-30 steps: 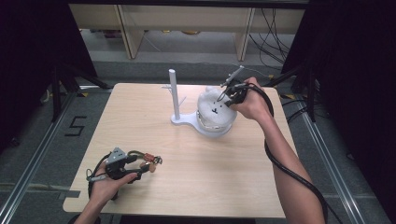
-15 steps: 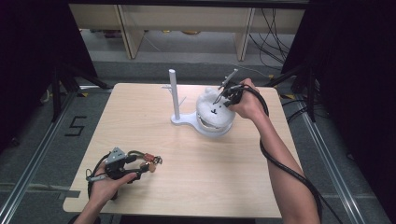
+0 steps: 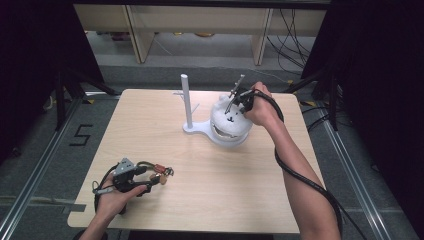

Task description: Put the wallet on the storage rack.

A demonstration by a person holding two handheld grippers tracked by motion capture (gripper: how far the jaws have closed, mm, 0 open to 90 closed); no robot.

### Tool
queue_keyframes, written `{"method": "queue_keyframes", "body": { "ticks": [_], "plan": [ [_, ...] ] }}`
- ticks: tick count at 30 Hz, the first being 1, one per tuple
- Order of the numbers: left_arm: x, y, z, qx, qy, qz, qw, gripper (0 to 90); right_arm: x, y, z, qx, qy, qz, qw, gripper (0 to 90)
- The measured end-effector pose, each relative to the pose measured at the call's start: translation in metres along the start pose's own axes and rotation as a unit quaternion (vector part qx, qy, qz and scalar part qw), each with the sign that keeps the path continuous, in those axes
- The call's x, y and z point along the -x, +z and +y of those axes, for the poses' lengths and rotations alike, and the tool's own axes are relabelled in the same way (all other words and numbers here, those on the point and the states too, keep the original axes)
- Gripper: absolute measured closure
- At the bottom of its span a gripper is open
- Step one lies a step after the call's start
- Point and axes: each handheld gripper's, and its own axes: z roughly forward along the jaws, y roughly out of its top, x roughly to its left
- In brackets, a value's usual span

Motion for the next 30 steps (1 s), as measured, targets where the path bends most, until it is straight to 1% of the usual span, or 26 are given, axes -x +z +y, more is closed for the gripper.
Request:
{"method": "queue_keyframes", "body": {
  "ticks": [1, 2, 3, 5, 7, 8, 10, 11, 13, 16, 17, 18, 19, 20, 22, 23, 24, 25, 27, 28, 30],
  "plan": [
    [0.0, 0.0, 0.0, 0.0, 0.0, 0.0, 1.0, 27.4, 0.0, 0.001, 0.0, 0.0, 0.001, -0.001, 1.0, 80.8],
    [0.0, 0.0, 0.0, 0.001, 0.0, 0.0, 1.0, 27.4, -0.001, 0.002, 0.0, -0.002, 0.008, -0.002, 1.0, 80.7],
    [0.0, 0.0, 0.0, 0.001, 0.0, 0.0, 1.0, 27.4, -0.001, 0.002, 0.0, -0.002, 0.008, -0.002, 1.0, 80.7],
    [0.0, -0.001, 0.0, 0.001, -0.001, 0.0, 1.0, 27.4, -0.002, 0.007, 0.0, -0.005, -0.001, -0.006, 1.0, 80.4],
    [0.0, 0.0, 0.0, 0.0, -0.001, 0.001, 1.0, 27.4, -0.004, 0.008, 0.0, -0.009, 0.004, -0.009, 0.9999, 79.4],
    [0.0, 0.0, 0.0, 0.0, 0.0, 0.001, 1.0, 27.4, -0.003, 0.009, 0.0, -0.008, -0.001, -0.013, 0.9999, 78.4],
    [0.0, 0.0, 0.0, -0.001, 0.0, -0.003, 1.0, 27.4, -0.003, 0.011, 0.0, -0.009, -0.002, -0.016, 0.9998, 76.5],
    [0.0, 0.0, 0.0, -0.001, 0.0, -0.003, 1.0, 27.4, -0.003, 0.012, 0.0, -0.008, 0.003, -0.018, 0.9998, 75.8],
    [0.001, 0.001, 0.0, 0.002, -0.002, -0.003, 1.0, 27.4, -0.002, 0.013, -0.002, -0.006, 0.001, -0.018, 0.9998, 73.8],
    [0.0, 0.0, 0.0, 0.0, 0.0, -0.002, 1.0, 27.4, 0.0, 0.013, -0.004, -0.003, 0.009, -0.022, 0.9997, 68.1],
    [0.0, 0.0, 0.0, 0.0, 0.0, -0.002, 1.0, 27.4, 0.0, 0.013, -0.004, -0.003, 0.009, -0.022, 0.9997, 68.1],
    [0.0, 0.0, 0.0, 0.0, 0.0, 0.0, 1.0, 27.4, 0.0, 0.014, -0.006, 0.004, 0.027, -0.022, 0.9994, 62.7],
    [0.0, 0.0, 0.0, 0.0, 0.0, 0.001, 1.0, 27.4, 0.001, 0.014, -0.007, 0.005, 0.032, -0.023, 0.9992, 61.6],
    [0.0, 0.0, 0.0, 0.0, 0.0, -0.002, 1.0, 27.4, 0.001, 0.014, -0.008, 0.01, 0.041, -0.015, 0.999, 60.6],
    [0.0, 0.0, 0.0, 0.0, 0.0, -0.003, 1.0, 27.4, 0.001, 0.014, -0.009, 0.013, 0.043, -0.015, 0.9989, 59.0],
    [0.0, 0.001, -0.001, 0.0, 0.0, -0.002, 1.0, 27.4, 0.001, 0.015, -0.01, 0.014, 0.055, -0.015, 0.9983, 55.8],
    [0.0, 0.001, -0.001, 0.0, 0.0, -0.001, 1.0, 27.4, 0.002, 0.015, -0.011, 0.015, 0.052, -0.015, 0.9984, 55.1],
    [0.0, 0.0, 0.0, -0.003, 0.0, 0.003, 1.0, 27.4, 0.001, 0.016, -0.011, 0.016, 0.054, -0.014, 0.9983, 54.9],
    [0.0, 0.0, 0.0, -0.002, 0.0, 0.002, 1.0, 27.4, 0.001, 0.017, -0.012, 0.015, 0.055, -0.015, 0.9983, 55.4],
    [0.0, 0.0, -0.001, -0.002, 0.0, 0.001, 1.0, 27.4, 0.0, 0.017, -0.012, 0.013, 0.063, -0.014, 0.9979, 55.9],
    [0.0, 0.0, -0.001, -0.001, 0.0, -0.002, 1.0, 27.4, 0.0, 0.016, -0.013, 0.015, 0.061, -0.01, 0.998, 60.2]
  ]
}}
